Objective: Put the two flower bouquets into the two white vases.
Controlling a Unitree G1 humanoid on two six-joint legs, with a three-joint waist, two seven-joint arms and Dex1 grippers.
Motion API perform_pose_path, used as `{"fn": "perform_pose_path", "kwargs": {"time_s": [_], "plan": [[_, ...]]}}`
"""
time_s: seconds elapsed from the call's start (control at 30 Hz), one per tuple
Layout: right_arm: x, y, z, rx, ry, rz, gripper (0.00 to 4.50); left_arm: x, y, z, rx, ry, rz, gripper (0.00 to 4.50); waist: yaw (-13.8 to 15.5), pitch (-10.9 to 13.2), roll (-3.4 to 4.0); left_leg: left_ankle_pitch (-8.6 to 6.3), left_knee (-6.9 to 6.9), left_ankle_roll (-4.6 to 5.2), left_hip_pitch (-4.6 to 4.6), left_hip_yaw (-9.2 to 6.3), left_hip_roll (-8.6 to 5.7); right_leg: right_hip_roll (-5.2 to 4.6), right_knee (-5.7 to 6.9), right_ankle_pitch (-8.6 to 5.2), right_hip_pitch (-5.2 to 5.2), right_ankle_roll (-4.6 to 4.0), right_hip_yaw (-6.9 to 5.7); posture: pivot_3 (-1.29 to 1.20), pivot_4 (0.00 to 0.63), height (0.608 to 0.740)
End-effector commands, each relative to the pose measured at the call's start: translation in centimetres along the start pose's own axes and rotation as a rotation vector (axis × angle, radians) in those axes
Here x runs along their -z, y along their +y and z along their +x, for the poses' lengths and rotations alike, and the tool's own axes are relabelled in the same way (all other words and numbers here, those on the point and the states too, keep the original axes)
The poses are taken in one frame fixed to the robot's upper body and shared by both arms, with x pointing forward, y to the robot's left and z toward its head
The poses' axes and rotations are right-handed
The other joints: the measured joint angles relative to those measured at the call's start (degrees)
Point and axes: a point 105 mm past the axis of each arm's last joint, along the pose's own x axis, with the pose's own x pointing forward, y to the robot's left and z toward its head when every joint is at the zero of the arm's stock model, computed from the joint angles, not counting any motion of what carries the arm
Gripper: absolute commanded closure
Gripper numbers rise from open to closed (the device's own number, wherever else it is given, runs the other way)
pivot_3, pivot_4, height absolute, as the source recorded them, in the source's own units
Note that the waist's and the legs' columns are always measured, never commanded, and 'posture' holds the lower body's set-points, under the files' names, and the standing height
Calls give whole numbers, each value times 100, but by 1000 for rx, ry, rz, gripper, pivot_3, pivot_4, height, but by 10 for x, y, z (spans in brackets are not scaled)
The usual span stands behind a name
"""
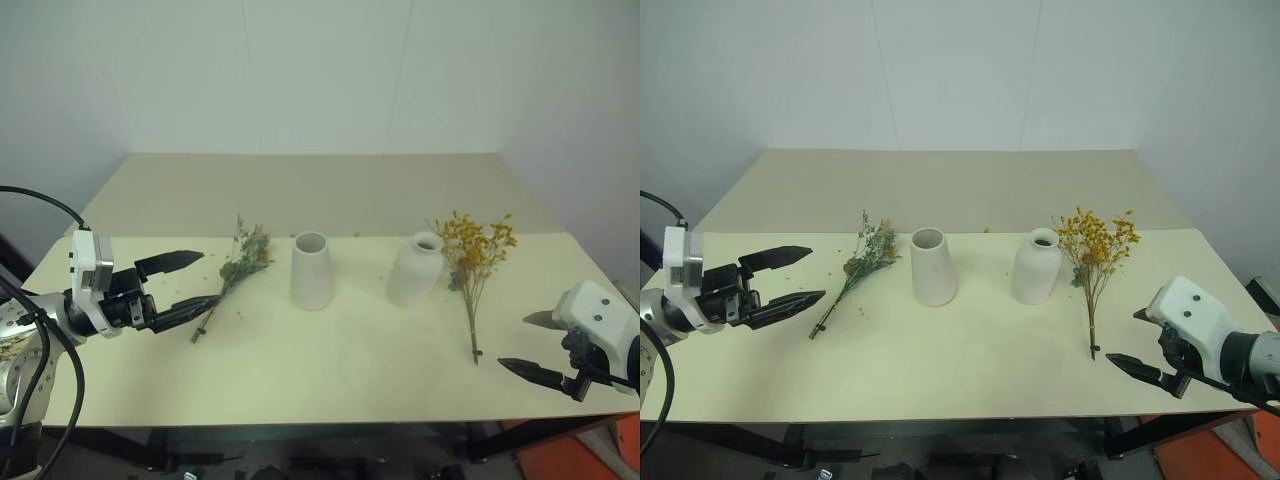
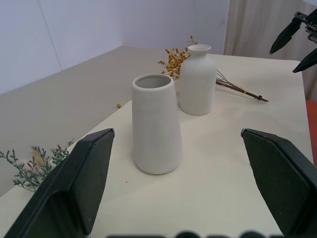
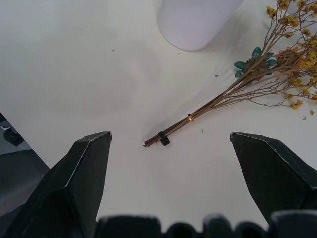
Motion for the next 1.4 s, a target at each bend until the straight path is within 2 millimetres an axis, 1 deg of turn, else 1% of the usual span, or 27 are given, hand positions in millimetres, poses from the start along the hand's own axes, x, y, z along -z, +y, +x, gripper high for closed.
{"fn": "perform_pose_path", "kwargs": {"time_s": [0.03, 0.3, 0.4, 0.43, 0.5, 0.57, 0.63, 0.73, 0.8, 0.87, 0.9, 0.97, 1.03, 1.17, 1.27, 1.4], "plan": [[-8, -3, -5, 35, -27, -37, 0, -13, 0, 0, 7, -6, 49, 15, 1, 0, 0, 0, 0, 0, 0, 0, 0, 0, 0, 0, 0, 0, 0, 0, 150, 740], [-9, -3, -4, 43, -35, -33, 0, -14, 0, 2, 13, 2, 42, 15, 0, 0, 0, 0, 0, 0, 1, 0, 0, 0, 0, 0, 0, 0, 0, 0, 150, 740], [-9, -6, -3, 66, -50, -2, 0, -16, -2, 5, 30, -5, 42, 15, -1, 0, 0, 0, 0, 0, 0, 0, 0, 0, 0, 0, 0, 0, 0, 0, 150, 740], [-8, -10, -4, 84, -48, 24, 0, -19, -5, 9, 57, -12, 46, 15, 0, 0, 0, 0, 0, 0, 0, 0, 0, 0, 0, 0, 0, 0, 0, 0, 150, 740], [-4, -18, -4, 124, -43, 71, 0, -25, -13, 19, 120, -25, 58, 15, 2, 0, -1, 0, 1, 0, 0, -1, 0, 0, 1, 0, 1, 0, -1, 0, 150, 740], [0, -28, -2, 181, -35, 118, 0, -29, -23, 37, 212, -41, 67, 15, 24, 0, -2, 0, 2, 0, 1, -1, -2, -1, 1, 1, 5, 1, 0, 0, 150, 740], [1, -34, 1, 213, -35, 144, 0, -32, -29, 52, 263, -67, 59, 15, 33, 0, -2, 0, 4, 0, 0, -2, -4, -1, 0, 1, 6, 1, -2, 0, 150, 740], [3, -55, 19, 287, -30, 244, 0, -30, -47, 86, 406, -113, 17, 15, 2, -2, -4, 0, 3, 0, 5, -2, -4, 0, -1, 3, 13, 0, -1, 0, 150, 740], [5, -66, 28, 319, -2, 274, 0, -27, -56, 104, 472, -124, 14, 15, -31, -2, -4, 0, 5, 0, 4, 1, -7, 0, 0, 8, 11, 0, 7, 0, 150, 740], [5, -75, 38, 341, 21, 303, 0, -24, -60, 125, 489, -143, 3, 15, -47, -2, -3, 0, 2, 0, 0, 1, -7, 1, 0, 16, 4, -13, 8, 0, 150, 740], [4, -77, 42, 348, 31, 309, 0, -23, -61, 133, 492, -148, -9, 15, -50, -2, -3, 0, -1, 0, -2, 0, -7, 3, 0, 28, -1, -39, 8, 0, 150, 740], [4, -83, 52, 368, 56, 377, 0, -16, -66, 150, 513, -134, 10, 15, -60, -2, -3, 0, -1, 2, -5, -3, -4, 10, 0, 31, -5, -46, 10, 0, 150, 740], [2, -85, 61, 368, 68, 435, 0, -11, -69, 161, 527, -116, 29, 15, -63, -2, -2, 0, 0, 2, -7, -3, -5, 12, -1, 32, -5, -47, 13, 0, 150, 740], [-1, -86, 76, 384, 88, 536, 0, -2, -74, 172, 552, -83, 71, 15, -63, -2, -2, -1, 0, 4, -11, -4, -5, 13, -2, 32, -10, -48, 15, 0, 150, 740], [0, -86, 84, 399, 98, 587, 0, 0, -77, 175, 559, -80, 77, 15, -44, -2, -1, -1, 1, 4, -15, -6, -5, 12, -3, 32, -13, -48, 14, 0, 150, 740], [0, -88, 91, 408, 97, 635, 0, 3, -79, 173, 559, -78, 75, 15, -23, -2, 0, -1, 1, 5, -18, -6, -5, 12, -4, 32, -15, -48, 13, 0, 150, 740]]}}
